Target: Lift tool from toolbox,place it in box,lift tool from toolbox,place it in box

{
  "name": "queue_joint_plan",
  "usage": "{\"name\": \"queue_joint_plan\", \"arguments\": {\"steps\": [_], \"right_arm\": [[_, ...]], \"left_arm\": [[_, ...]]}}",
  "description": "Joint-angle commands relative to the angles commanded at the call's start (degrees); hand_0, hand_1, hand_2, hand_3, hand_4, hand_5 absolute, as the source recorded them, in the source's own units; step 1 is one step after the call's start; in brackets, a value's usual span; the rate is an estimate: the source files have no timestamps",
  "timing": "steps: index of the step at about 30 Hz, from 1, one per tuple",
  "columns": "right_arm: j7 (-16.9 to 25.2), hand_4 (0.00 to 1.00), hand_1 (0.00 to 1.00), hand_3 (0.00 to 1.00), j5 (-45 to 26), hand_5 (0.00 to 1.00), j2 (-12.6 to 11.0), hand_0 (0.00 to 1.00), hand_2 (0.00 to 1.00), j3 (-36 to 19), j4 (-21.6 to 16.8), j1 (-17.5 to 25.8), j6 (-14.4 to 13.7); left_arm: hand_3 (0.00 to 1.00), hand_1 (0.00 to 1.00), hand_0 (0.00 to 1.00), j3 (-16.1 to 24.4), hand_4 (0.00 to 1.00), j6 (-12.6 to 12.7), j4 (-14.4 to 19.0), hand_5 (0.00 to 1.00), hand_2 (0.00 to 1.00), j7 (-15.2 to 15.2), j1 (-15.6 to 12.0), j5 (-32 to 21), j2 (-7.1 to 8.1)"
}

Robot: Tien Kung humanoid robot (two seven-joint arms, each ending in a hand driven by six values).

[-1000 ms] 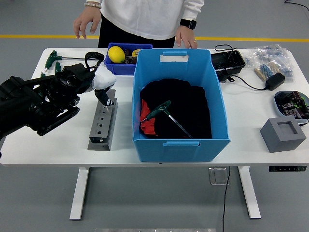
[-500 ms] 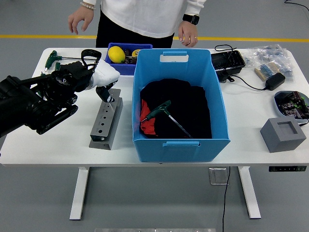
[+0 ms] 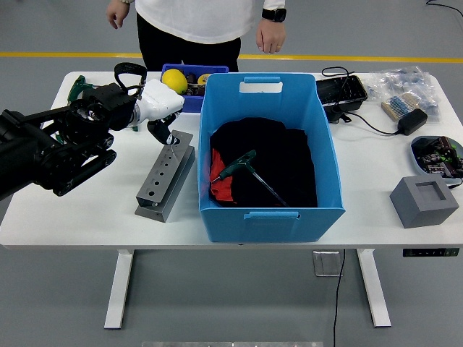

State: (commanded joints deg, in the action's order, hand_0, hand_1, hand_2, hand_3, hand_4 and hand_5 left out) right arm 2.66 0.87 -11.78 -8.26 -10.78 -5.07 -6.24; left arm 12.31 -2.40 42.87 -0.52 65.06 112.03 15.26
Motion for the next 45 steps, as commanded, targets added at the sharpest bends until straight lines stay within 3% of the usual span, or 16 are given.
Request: {"name": "queue_joint_plan", "arguments": {"steps": [13,23,32,39,45], "right_arm": [[0.0,0.773,0.640,0.571,-0.2,0.716,0.2,0.673,0.716,0.2,0.0,0.6,0.0],[-0.1,0.773,0.640,0.571,0.1,0.715,0.2,0.673,0.716,-0.5,0.1,0.8,0.1],[-0.2,0.773,0.640,0.571,0.2,0.714,0.2,0.673,0.717,-0.6,0.1,1.0,0.2],[-0.2,0.774,0.641,0.572,0.2,0.713,0.3,0.673,0.717,-0.7,0.1,1.1,0.3],[-0.2,0.775,0.641,0.572,0.2,0.715,0.3,0.673,0.717,-0.5,0.1,1.0,0.3]], "left_arm": [[0.075,0.039,0.203,1.4,0.775,-3.2,4.4,0.448,0.067,-2.3,1.5,2.9,0.70],[0.075,0.040,0.204,3.5,0.767,-4.6,7.0,0.444,0.067,-3.7,2.8,2.2,2.30],[0.074,0.040,0.205,7.4,0.764,-4.9,12.3,0.449,0.067,-4.8,2.9,-0.1,4.47],[0.074,0.040,0.207,10.3,0.763,-5.3,15.4,0.450,0.067,-5.7,2.8,-1.7,5.39],[0.073,0.040,0.207,10.4,0.758,-5.7,19.1,0.444,0.066,-6.0,4.7,-0.9,5.64]]}}
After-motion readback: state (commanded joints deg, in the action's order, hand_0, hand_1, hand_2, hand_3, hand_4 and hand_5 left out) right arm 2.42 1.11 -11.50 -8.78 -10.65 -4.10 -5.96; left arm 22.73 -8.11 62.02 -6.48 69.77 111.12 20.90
